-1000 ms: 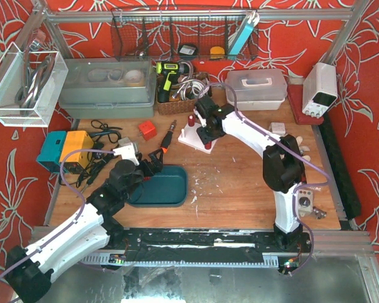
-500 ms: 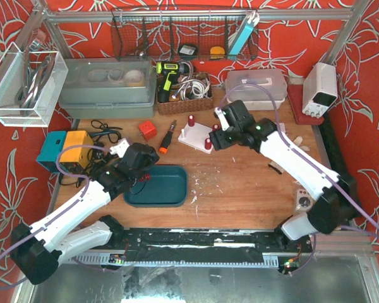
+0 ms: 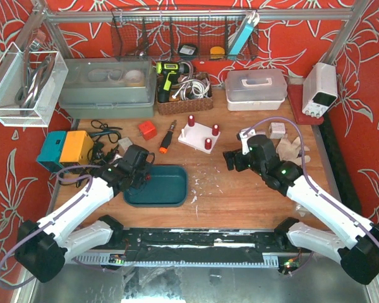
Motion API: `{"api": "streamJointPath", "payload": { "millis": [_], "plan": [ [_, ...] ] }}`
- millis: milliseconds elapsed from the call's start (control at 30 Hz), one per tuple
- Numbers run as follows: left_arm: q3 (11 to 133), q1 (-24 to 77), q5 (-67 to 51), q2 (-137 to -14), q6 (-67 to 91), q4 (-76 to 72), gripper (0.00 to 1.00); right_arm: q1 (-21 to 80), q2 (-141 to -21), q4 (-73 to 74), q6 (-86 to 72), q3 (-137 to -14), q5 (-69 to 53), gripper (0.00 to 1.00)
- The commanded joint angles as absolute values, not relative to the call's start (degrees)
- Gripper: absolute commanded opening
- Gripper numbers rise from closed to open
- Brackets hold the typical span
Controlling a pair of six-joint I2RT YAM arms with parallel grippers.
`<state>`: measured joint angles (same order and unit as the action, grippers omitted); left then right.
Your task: Install the large spring
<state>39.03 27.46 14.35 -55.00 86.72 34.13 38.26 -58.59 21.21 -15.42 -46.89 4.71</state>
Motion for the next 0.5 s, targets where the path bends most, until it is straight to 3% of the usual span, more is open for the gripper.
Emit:
{"api": "streamJointPath", "payload": {
  "millis": [0, 467],
  "plan": [
    [38.5, 26.6, 11.8, -56.2, 94.4, 37.5, 0.38, 38.1, -55.5, 13.6, -18.0, -42.8, 9.7, 0.99],
    [30.8, 24.6, 12.0, -57.2, 101.0, 31.6, 0.35, 38.1, -55.5, 12.0, -18.6, -41.8, 7.5, 0.99]
  ]
}}
